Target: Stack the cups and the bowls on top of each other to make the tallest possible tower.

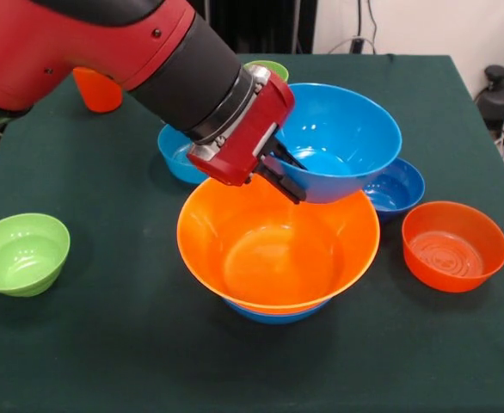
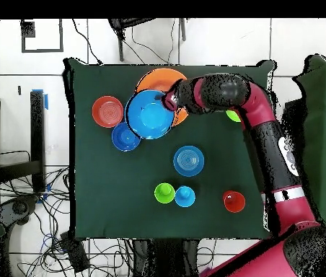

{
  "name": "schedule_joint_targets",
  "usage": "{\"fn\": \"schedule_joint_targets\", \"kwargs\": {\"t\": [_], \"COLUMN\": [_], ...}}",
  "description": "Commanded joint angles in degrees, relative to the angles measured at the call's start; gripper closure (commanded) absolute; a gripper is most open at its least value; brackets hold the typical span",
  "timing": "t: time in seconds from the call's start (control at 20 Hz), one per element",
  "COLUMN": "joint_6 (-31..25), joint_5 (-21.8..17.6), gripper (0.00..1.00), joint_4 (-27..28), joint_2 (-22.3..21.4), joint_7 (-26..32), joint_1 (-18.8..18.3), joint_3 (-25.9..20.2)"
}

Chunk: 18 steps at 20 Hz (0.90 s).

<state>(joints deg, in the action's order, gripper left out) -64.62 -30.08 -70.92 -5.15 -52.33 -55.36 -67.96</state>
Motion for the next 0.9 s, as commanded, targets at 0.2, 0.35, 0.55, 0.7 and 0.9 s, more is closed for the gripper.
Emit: {"fn": "schedule_joint_targets", "kwargs": {"t": [0.2,0.35,0.55,0.7,0.9], "joint_6": [-7.7,-7.3,-7.2,-7.3,-7.3], "joint_5": [0.5,0.6,0.9,1.2,1.5], "gripper": [1.00,1.00,1.00,1.00,1.00], "joint_4": [7.9,7.4,7.1,7.1,8.0], "joint_2": [0.9,0.8,0.6,0.5,0.1], "joint_7": [24.1,24.8,24.9,24.9,24.8], "joint_1": [3.0,2.8,2.9,2.9,3.1], "joint_3": [2.1,2.2,2.5,2.5,2.1]}}
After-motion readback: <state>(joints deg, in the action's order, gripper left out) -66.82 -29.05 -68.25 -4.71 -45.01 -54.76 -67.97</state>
